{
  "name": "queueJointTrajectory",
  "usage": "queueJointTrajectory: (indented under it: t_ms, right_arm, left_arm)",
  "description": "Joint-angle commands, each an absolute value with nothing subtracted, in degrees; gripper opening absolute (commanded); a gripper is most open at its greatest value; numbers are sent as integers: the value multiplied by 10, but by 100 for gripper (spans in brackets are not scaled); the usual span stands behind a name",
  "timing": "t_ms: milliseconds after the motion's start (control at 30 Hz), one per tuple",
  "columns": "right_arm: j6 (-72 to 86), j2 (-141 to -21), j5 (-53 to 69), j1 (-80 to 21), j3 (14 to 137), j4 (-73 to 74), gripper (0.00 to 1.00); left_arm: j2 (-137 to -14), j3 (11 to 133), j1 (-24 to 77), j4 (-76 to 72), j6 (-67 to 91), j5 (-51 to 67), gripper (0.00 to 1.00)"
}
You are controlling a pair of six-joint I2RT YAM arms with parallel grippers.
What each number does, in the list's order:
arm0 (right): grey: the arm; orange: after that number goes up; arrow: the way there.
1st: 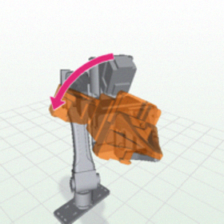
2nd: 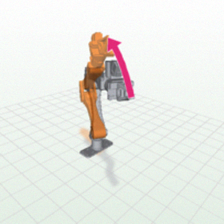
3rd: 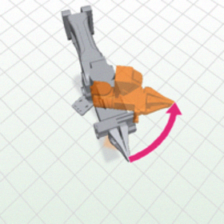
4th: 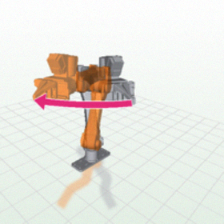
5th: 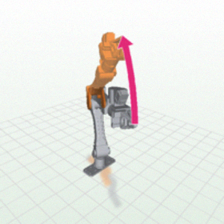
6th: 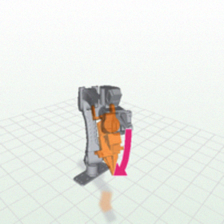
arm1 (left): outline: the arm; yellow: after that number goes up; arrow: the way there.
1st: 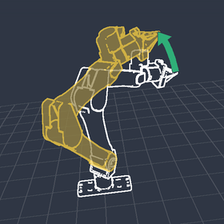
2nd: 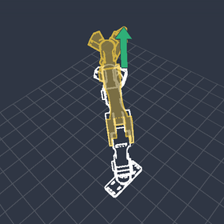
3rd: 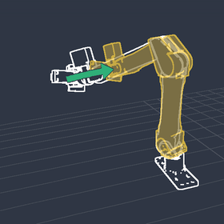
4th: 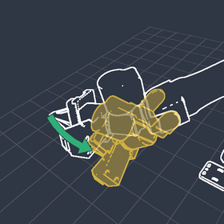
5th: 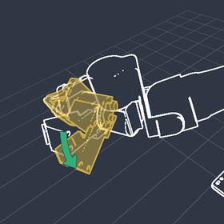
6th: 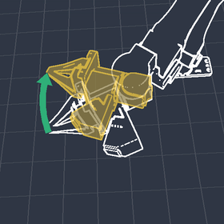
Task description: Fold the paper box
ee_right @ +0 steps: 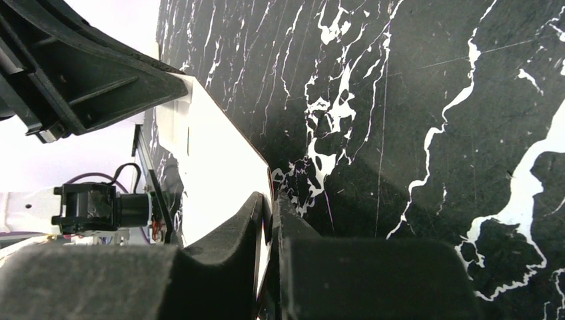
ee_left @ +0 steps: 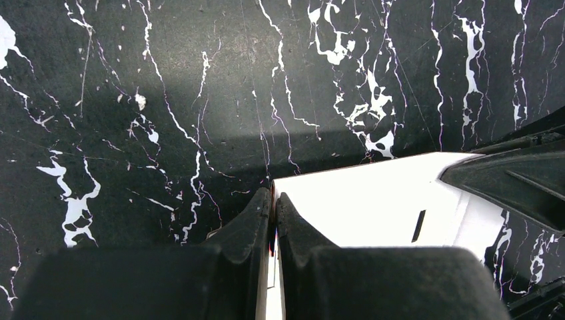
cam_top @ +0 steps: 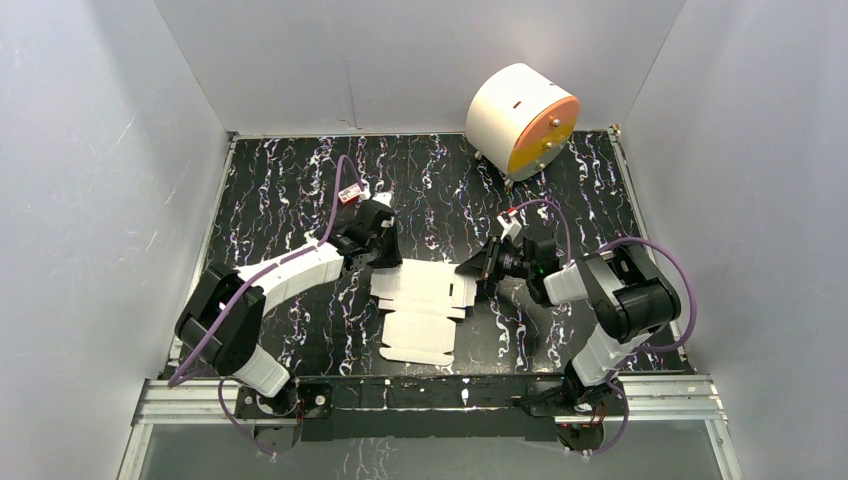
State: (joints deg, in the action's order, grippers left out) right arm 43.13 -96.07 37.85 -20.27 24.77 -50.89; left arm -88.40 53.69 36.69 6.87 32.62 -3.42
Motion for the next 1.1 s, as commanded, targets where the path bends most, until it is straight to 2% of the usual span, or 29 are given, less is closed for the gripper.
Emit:
queueJointTrajectory:
  t_ms: [0,267,467,667,1067]
  right_arm:
    - [379,-936,364,-204,284,-441,15]
    - [272,-899,280,-221,375,-215,15]
    - [216,-909,231,-240,446,-103,17]
    - [186,-926,185,-266,501,-34,17]
    - [186,-994,185,-331,631,-34,17]
  left_arm:
    - [-858,539,364,66,324,-26,2]
    - [-868,547,365,57,334,8,4]
    - [-875,555,366,53,339,25,5]
    - [-888,556,367,39,361,37,6]
    - [-924,562,368,20,407,36,10]
